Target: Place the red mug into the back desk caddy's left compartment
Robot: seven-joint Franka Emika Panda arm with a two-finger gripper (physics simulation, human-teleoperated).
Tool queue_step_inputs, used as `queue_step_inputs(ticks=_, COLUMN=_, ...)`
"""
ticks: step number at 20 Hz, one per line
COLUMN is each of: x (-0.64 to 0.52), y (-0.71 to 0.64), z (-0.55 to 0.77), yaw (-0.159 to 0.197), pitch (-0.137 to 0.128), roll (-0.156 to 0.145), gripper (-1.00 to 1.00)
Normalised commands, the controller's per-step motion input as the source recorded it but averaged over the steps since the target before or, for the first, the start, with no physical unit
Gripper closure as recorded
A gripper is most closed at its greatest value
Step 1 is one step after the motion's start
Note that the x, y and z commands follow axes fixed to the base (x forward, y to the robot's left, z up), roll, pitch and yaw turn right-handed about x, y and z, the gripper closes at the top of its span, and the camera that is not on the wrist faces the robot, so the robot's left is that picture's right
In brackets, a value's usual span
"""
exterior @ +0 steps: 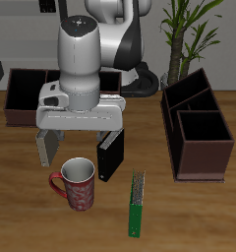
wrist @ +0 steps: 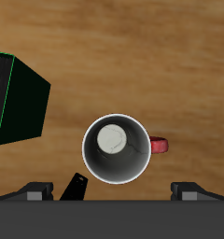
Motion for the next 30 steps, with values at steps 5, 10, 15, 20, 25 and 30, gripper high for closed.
queue_step_inputs(ticks=5, x=0.06, y=0.23, z=-0.34, yaw=-0.006, pitch=0.016, roll=-0.014, gripper=-1.0)
queue_step_inputs(ticks=10, x=0.03, y=0.15, z=-0.22, yaw=0.005, pitch=0.018, roll=0.019, gripper=-1.0)
queue_step_inputs(ticks=15, x=0.05, y=0.0, z=-0.18, yaw=0.015, pitch=0.016, roll=-0.006, gripper=-1.0)
queue_step_inputs(ticks=20, x=0.04, y=0.04, z=-0.24, yaw=-0.011, pitch=0.039, roll=0.011, gripper=-1.0)
queue_step_inputs(ticks=25, x=0.05, y=0.02, z=-0.33, yaw=-0.013, pitch=0.058, roll=0.007, gripper=-1.0)
queue_step_inputs(ticks=30, x=0.04, y=-0.01, z=-0.35, yaw=-0.021, pitch=0.064, roll=0.021, gripper=-1.0)
